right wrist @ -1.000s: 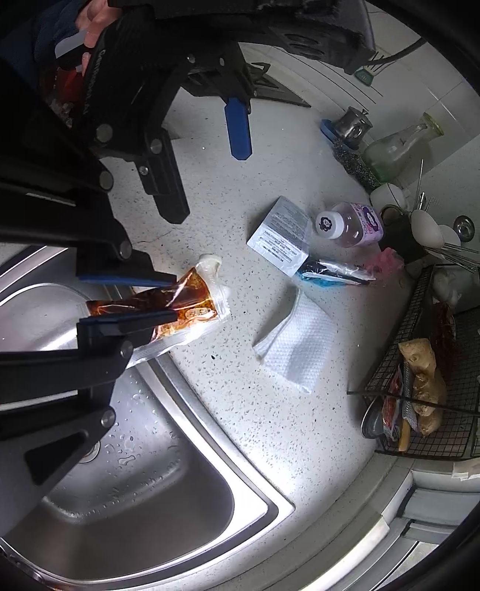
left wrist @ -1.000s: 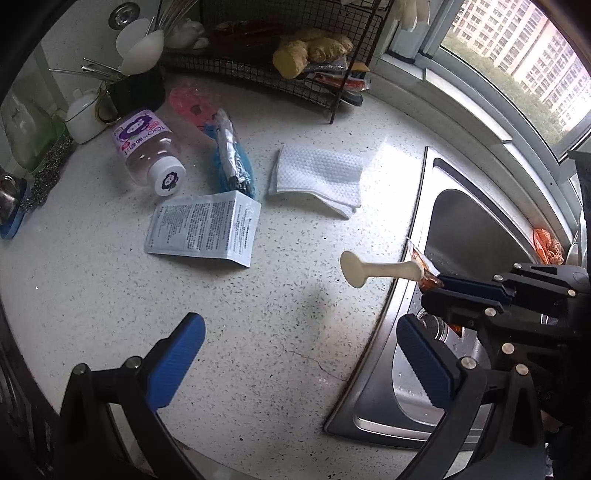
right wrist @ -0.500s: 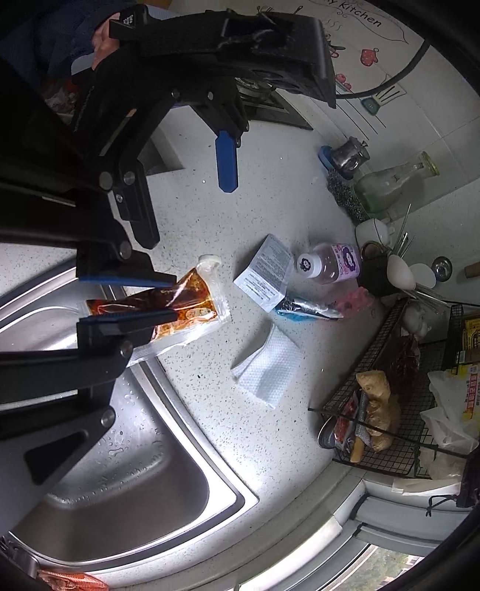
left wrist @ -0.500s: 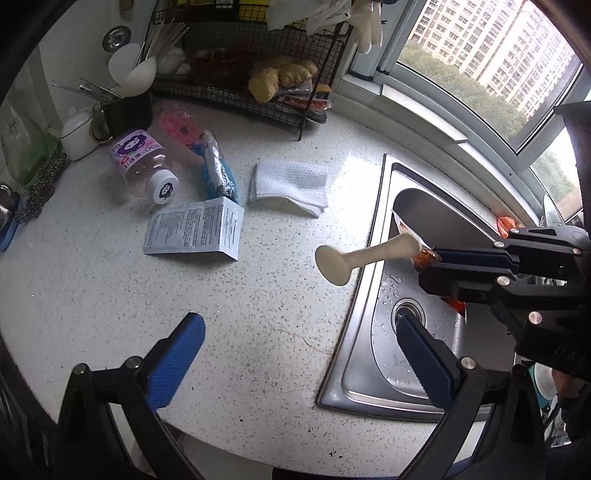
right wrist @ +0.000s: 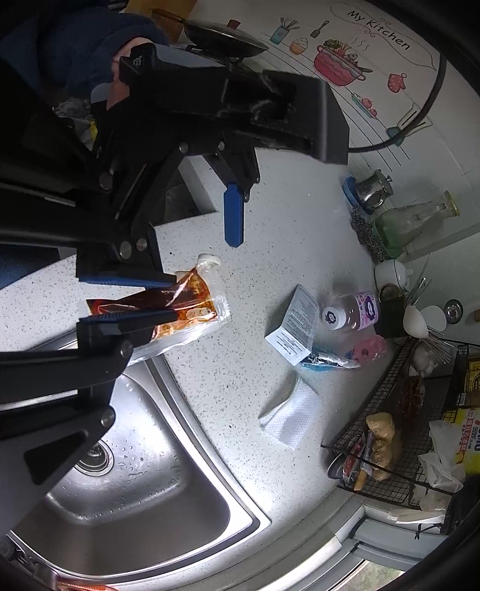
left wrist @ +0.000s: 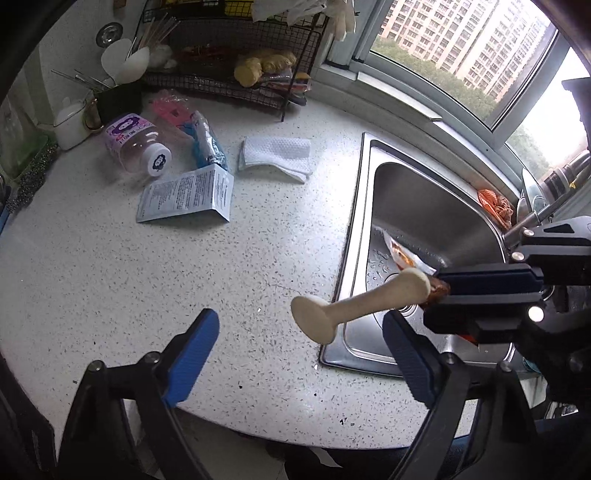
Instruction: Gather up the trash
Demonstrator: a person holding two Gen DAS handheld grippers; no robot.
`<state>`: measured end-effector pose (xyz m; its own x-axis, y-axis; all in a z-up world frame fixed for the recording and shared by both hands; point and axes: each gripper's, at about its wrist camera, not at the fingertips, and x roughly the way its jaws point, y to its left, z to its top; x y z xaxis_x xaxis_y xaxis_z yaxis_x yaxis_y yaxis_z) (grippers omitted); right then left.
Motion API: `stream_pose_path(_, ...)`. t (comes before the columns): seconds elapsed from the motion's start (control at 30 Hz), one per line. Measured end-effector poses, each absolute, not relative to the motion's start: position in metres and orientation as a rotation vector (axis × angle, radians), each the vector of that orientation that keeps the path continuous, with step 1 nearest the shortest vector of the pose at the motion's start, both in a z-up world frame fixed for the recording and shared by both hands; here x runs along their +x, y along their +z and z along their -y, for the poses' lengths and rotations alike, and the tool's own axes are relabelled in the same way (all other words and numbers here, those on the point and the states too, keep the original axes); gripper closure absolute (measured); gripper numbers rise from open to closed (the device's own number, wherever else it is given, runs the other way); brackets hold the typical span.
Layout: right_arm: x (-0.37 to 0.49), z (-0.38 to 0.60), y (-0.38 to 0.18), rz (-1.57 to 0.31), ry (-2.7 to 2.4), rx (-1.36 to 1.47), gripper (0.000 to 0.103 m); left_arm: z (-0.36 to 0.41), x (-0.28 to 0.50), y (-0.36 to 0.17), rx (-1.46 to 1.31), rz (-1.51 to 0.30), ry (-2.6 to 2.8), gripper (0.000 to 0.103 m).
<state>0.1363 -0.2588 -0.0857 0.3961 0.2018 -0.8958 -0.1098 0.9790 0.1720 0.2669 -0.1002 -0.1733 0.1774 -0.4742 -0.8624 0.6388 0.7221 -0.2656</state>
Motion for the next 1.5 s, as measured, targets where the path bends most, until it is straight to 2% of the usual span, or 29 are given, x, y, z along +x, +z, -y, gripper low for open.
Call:
stream_pose_path(0.2,0.138,0.260,-0.092,-1.154,0.192,0.098,0.092,0.109,0.270,-0.187,0.190,-1.162,-0.776,0.047)
stream_pose_path(0.27,0.139,0.263,-0.094,-1.158,0.187,0.102,0.092,0.111,0.270,-0.189,0.191,-1.166,-0.780,0.063)
stream_pose_path(0.3,0.139,0.263,-0.095,-1.159,0.188,0.103,0.092,0.112,0.270,-0.190,0.194,-1.165,-0.784,0.067)
stream_pose_path(0.37,0.140,0.265,-0.097,-1.162,0.187,0.104,0.092,0.113,0.269,-0.191,0.194,-1.158,-0.781,0.084)
stream_pose_path(0.5,0.143,0.266,-0.100,-1.170,0.181,0.116,0.092,0.113,0.270,-0.193,0.199,-1.165,-0.765,0.100)
stream_pose_path(1.2,0.147,0.256,-0.103,-1.167,0.153,0.084,0.092,0.083,0.253,-0.158,0.214,-1.144,-0.711,0.102)
stream_pose_path(1.5,0.166,0.260,-0.114,-1.169,0.159,0.108,0.092,0.073,0.283,-0.162,0.207,-1.165,-0.644,0.102)
